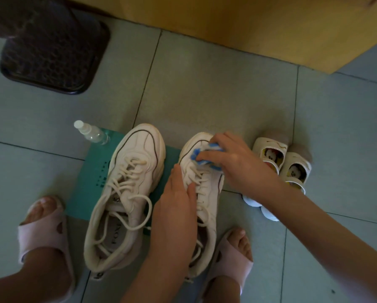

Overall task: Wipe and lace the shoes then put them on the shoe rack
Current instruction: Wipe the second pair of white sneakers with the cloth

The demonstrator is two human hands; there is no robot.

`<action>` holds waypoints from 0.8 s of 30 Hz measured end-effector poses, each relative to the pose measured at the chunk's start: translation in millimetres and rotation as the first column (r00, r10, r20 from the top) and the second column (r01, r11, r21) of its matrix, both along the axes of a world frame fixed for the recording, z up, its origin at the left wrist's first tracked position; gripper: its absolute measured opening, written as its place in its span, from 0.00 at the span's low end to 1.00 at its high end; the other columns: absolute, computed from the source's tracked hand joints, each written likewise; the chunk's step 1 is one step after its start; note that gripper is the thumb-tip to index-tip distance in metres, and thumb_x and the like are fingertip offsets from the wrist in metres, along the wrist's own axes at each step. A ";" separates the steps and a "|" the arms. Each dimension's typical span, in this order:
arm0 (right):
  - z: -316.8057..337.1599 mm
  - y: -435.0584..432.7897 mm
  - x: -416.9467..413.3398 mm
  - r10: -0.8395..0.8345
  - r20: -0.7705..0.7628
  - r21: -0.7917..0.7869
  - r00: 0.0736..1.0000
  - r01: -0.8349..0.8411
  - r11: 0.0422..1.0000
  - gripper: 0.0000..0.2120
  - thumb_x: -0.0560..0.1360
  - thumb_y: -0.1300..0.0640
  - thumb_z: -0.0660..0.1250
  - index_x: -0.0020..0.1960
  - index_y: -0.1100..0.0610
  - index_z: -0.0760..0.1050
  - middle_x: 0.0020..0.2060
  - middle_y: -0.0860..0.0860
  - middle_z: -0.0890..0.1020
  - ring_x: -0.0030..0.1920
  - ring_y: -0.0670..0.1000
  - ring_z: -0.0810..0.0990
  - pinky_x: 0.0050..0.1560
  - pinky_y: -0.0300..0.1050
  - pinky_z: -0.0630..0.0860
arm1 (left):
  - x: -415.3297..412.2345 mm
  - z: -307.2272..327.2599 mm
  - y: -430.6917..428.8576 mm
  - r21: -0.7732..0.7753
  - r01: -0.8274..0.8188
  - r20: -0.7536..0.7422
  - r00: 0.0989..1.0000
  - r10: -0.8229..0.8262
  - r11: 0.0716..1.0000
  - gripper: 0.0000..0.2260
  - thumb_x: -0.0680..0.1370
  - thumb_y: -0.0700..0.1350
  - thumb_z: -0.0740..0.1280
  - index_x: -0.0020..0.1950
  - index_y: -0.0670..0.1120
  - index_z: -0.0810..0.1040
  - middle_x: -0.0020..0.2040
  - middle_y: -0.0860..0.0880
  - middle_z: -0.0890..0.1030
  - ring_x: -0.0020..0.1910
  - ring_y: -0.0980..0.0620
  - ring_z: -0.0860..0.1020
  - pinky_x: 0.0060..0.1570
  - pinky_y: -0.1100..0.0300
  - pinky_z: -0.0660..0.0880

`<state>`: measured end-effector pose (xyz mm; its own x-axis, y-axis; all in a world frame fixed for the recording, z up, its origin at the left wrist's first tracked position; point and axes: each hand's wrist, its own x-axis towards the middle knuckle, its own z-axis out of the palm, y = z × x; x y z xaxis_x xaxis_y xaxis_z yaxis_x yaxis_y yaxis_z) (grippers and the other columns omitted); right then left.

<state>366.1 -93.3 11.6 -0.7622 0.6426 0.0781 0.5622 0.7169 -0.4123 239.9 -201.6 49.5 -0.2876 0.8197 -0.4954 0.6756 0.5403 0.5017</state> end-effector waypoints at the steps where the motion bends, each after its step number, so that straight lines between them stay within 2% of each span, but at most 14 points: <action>1: 0.5 -4.1 -3.9 -0.005 -0.023 -0.052 1.000 0.004 0.999 0.16 0.69 0.65 0.59 0.52 0.59 0.81 0.41 0.59 0.76 0.43 0.52 0.66 0.39 0.48 0.72 | -0.3 0.2 -0.6 0.002 -0.009 0.014 1.000 0.009 1.000 0.24 0.82 0.52 0.49 0.76 0.49 0.50 0.74 0.50 0.63 0.69 0.50 0.68 0.62 0.60 0.65; 4: -0.6 -19.7 -11.8 0.007 -0.026 -0.119 1.000 -0.010 0.993 0.18 0.69 0.68 0.61 0.56 0.60 0.80 0.43 0.60 0.76 0.45 0.52 0.67 0.41 0.49 0.72 | -0.7 0.5 -0.3 0.002 -0.017 0.035 0.999 0.017 1.000 0.24 0.82 0.52 0.49 0.77 0.49 0.49 0.75 0.51 0.61 0.70 0.52 0.66 0.62 0.61 0.63; 6: -2.5 -15.2 -7.4 0.013 0.010 -0.046 1.000 -0.013 0.999 0.20 0.67 0.69 0.66 0.57 0.58 0.80 0.43 0.59 0.76 0.45 0.53 0.68 0.41 0.48 0.71 | -1.1 -1.0 0.1 0.002 0.003 0.026 1.000 -0.003 1.000 0.24 0.82 0.52 0.49 0.77 0.49 0.48 0.75 0.51 0.61 0.70 0.52 0.66 0.62 0.61 0.63; 9: -4.0 -4.6 2.7 0.002 0.073 0.078 0.997 -0.007 0.997 0.25 0.60 0.73 0.75 0.55 0.58 0.81 0.41 0.60 0.77 0.41 0.58 0.75 0.38 0.48 0.74 | -1.2 -1.8 0.4 -0.013 0.034 0.017 0.999 -0.033 0.999 0.24 0.82 0.52 0.48 0.77 0.49 0.47 0.75 0.51 0.60 0.69 0.51 0.66 0.62 0.60 0.63; 11: -0.3 0.1 3.8 -0.007 0.103 0.120 0.995 -0.005 0.993 0.27 0.55 0.74 0.78 0.52 0.59 0.82 0.40 0.60 0.78 0.39 0.60 0.77 0.37 0.48 0.75 | -1.5 -1.9 0.7 -0.020 0.040 0.012 0.999 -0.039 0.999 0.24 0.82 0.52 0.48 0.77 0.49 0.47 0.75 0.52 0.59 0.69 0.51 0.66 0.62 0.60 0.63; 13: 4.5 2.0 0.7 -0.014 0.099 0.162 0.995 -0.002 0.987 0.25 0.55 0.74 0.77 0.50 0.59 0.83 0.39 0.60 0.78 0.38 0.60 0.78 0.36 0.49 0.75 | -1.8 -1.2 0.7 -0.020 0.031 0.019 0.999 -0.031 0.999 0.24 0.82 0.52 0.47 0.77 0.49 0.46 0.76 0.52 0.59 0.70 0.51 0.66 0.62 0.61 0.63; 15: 6.7 0.8 -3.1 -0.016 0.055 0.166 0.998 0.006 0.986 0.19 0.60 0.73 0.72 0.49 0.59 0.83 0.39 0.61 0.78 0.40 0.60 0.76 0.37 0.49 0.72 | -1.1 -2.7 0.0 -0.015 0.038 0.021 0.999 -0.037 0.999 0.25 0.82 0.55 0.45 0.77 0.49 0.47 0.75 0.52 0.59 0.69 0.51 0.66 0.62 0.60 0.64; 17: 4.8 -3.3 -8.9 -0.005 -0.015 0.103 1.000 0.007 0.995 0.16 0.66 0.70 0.65 0.51 0.59 0.82 0.40 0.61 0.77 0.42 0.58 0.72 0.40 0.48 0.66 | -0.1 -2.8 -1.3 0.008 0.041 0.008 0.999 -0.041 0.999 0.30 0.77 0.61 0.39 0.77 0.48 0.49 0.75 0.51 0.62 0.68 0.51 0.68 0.61 0.60 0.65; 19: 1.2 -8.1 -14.4 0.017 -0.009 0.054 1.000 -0.016 0.998 0.18 0.67 0.69 0.62 0.52 0.59 0.82 0.41 0.61 0.77 0.41 0.58 0.73 0.39 0.47 0.63 | -0.3 -3.5 -1.0 -0.006 0.042 0.002 0.999 -0.042 0.999 0.27 0.80 0.58 0.43 0.77 0.48 0.49 0.75 0.51 0.61 0.69 0.51 0.67 0.61 0.61 0.64; 21: -2.1 -7.3 -14.3 0.051 0.038 0.079 0.998 -0.054 0.995 0.17 0.67 0.69 0.64 0.52 0.59 0.81 0.41 0.60 0.77 0.40 0.59 0.75 0.39 0.48 0.66 | -1.9 -4.4 -0.3 -0.026 0.025 0.012 1.000 -0.025 0.999 0.24 0.82 0.52 0.48 0.77 0.49 0.48 0.76 0.52 0.59 0.70 0.52 0.65 0.62 0.63 0.61; 24: -3.0 0.6 -2.6 0.113 0.102 0.153 0.988 -0.127 0.980 0.19 0.64 0.69 0.69 0.54 0.59 0.81 0.42 0.60 0.78 0.44 0.56 0.69 0.41 0.48 0.67 | -1.3 -2.2 0.3 -0.026 0.044 0.001 0.999 -0.044 0.999 0.24 0.82 0.52 0.48 0.77 0.49 0.47 0.76 0.52 0.58 0.70 0.52 0.65 0.62 0.63 0.61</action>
